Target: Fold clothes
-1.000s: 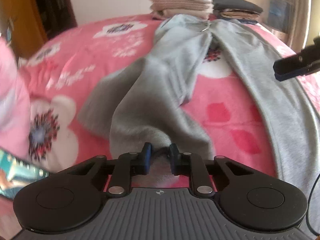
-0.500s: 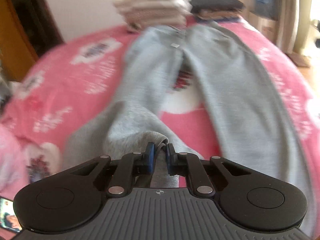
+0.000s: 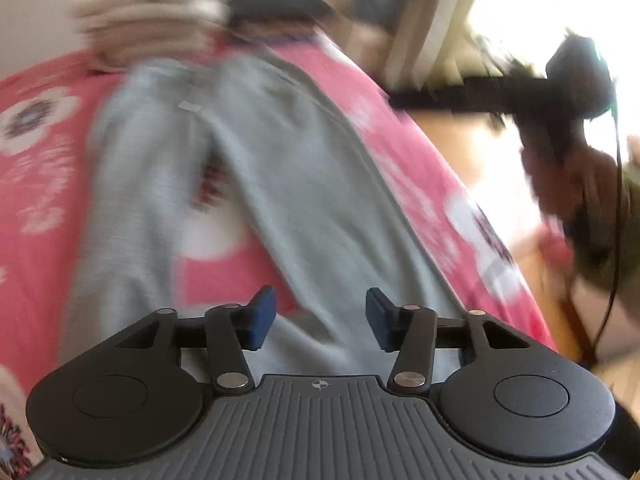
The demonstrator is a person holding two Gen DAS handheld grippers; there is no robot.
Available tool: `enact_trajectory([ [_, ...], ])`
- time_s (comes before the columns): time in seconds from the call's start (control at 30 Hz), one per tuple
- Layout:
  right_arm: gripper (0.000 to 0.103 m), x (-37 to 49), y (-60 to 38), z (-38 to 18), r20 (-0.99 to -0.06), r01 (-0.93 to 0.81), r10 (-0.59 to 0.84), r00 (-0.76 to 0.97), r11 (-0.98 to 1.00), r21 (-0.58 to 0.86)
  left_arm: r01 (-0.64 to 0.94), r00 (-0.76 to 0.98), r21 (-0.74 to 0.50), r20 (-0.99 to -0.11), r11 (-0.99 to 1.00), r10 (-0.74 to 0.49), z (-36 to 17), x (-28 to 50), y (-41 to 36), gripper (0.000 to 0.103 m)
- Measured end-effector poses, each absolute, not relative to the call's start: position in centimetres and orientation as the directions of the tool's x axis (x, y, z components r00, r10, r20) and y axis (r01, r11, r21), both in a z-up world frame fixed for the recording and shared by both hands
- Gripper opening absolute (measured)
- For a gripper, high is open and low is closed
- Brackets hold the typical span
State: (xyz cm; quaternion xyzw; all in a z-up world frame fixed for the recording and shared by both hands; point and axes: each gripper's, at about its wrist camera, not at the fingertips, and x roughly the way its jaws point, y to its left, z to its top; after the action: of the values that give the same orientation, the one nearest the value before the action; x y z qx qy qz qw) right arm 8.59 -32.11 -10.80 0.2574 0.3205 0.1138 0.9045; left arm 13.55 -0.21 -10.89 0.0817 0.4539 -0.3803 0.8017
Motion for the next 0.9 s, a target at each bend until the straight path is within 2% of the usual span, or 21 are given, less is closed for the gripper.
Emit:
enact_trajectory([
  [0.13, 0.047, 13.8, -28.1, -11.6, -0.574, -0.051, 0.364, 0.733, 0.871, 0.488, 0.457, 0.483, -0.202, -0.761, 0.866, -0.432, -14.0, 19.1, 6.5, 0.05],
  [0.27, 0.047, 20.8, -23.0, -12.6, -0.612, -0.084, 0.373, 0.698, 0.89, 0.447, 0.324, 0.467, -0.247, -0.798, 0.913, -0.382, -19.4, 24.6, 10.7, 0.05],
  [0.5, 0.047, 32.5, -16.2, -15.2, -0.696, -0.059, 0.354, 0.625, 0.91, 0.41, 0.356, 0.402, -0.273, -0.819, 0.894, -0.41, -23.7, 27.0, 13.6, 0.051],
  [0.6, 0.047, 37.4, -14.2, -16.3, -0.742, -0.03, 0.309, 0.595, 0.931, 0.364, 0.353, 0.371, -0.367, -0.789, 0.861, -0.489, -24.6, 25.7, 14.6, 0.04],
  [0.67, 0.048, 40.5, -13.1, -17.1, -0.773, -0.017, 0.261, 0.578, 0.951, 0.308, 0.335, 0.369, -0.42, -0.765, 0.844, -0.527, -24.7, 24.5, 14.7, 0.025],
  [0.73, 0.05, 43.3, -12.5, -18.0, -0.805, 0.022, 0.215, 0.553, 0.962, 0.272, 0.318, 0.358, -0.478, -0.739, 0.819, -0.571, -24.7, 23.6, 14.8, 0.017],
  [0.9, 0.053, 49.4, -11.5, -19.4, -0.857, 0.107, 0.098, 0.507, 0.979, 0.175, 0.361, 0.292, -0.593, -0.662, 0.72, -0.691, -24.3, 23.1, 13.5, 0.012],
])
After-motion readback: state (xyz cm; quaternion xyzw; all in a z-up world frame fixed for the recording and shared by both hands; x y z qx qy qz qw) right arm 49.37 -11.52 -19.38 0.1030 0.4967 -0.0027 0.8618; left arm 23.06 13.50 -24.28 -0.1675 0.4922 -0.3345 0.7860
